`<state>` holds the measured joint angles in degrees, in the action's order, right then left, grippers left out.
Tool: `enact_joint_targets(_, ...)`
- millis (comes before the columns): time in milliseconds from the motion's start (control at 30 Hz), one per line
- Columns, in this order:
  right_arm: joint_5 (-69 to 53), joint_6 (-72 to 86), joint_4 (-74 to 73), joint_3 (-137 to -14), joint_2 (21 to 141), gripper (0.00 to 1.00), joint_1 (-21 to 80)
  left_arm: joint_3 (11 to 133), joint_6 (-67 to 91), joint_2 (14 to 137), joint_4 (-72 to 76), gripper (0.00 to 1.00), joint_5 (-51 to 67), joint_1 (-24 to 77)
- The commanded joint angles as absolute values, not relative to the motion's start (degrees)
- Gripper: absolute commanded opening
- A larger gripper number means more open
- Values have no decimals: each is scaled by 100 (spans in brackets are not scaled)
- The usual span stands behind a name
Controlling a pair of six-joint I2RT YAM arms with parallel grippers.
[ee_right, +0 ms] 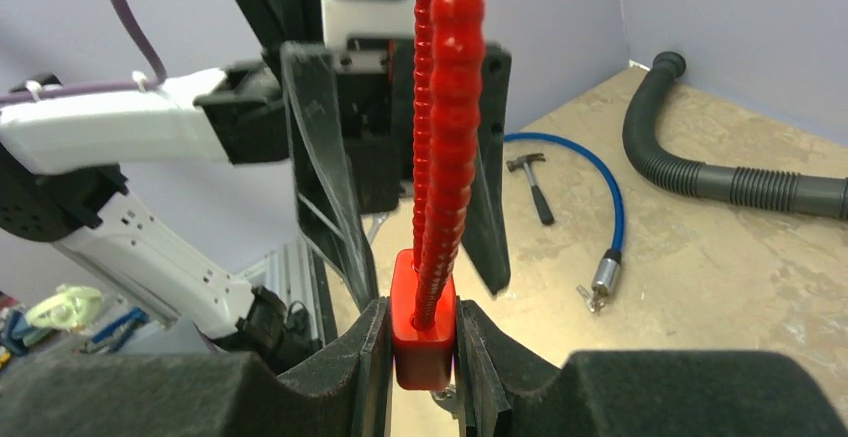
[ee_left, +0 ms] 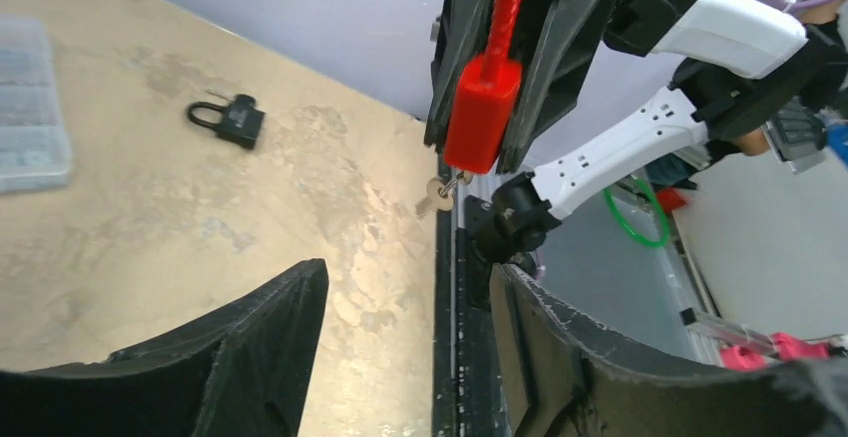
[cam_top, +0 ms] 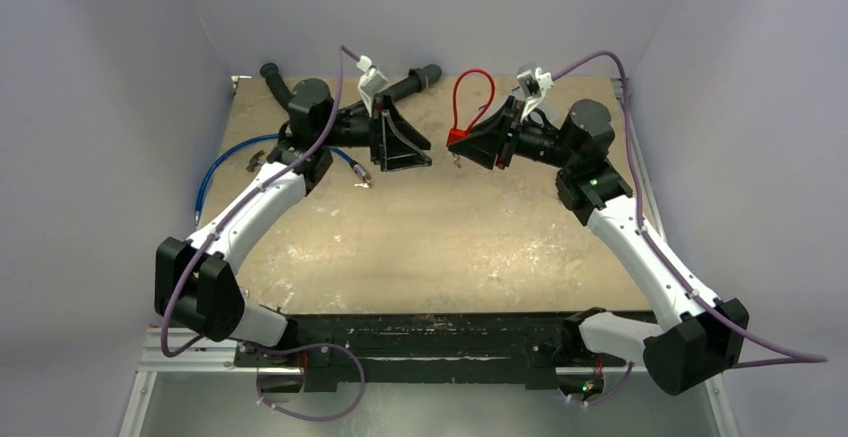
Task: Lock with the key
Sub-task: Lock the lock.
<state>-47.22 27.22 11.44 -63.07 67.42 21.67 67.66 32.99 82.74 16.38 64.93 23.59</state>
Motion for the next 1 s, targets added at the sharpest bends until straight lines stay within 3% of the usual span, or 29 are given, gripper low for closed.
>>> enact_joint_targets(0,-4866,1947,710,-6538,6551,0,2168,7357,2465,7893,914,67,6440,2267)
enact_joint_targets(367,-5296,1611,519,-6665,6770,0,2303,7563,4088,8362,2496,66,5824,2838)
enact_joint_targets(567,-5361,1635,568,-6679,6803,0,2468,7463,4600,8502,3115,60,5705,2987)
enact_joint_targets(633,-5348,1641,590,-6672,6816,0,2489,7459,4681,8532,3196,55,5719,3003)
enact_joint_targets(800,-5343,1721,691,-6708,6869,0,2510,7343,4760,8543,3341,31,5761,3015)
enact_joint_targets(967,-5370,1784,738,-6805,6983,0,2522,7279,4734,8547,3321,27,5791,3015)
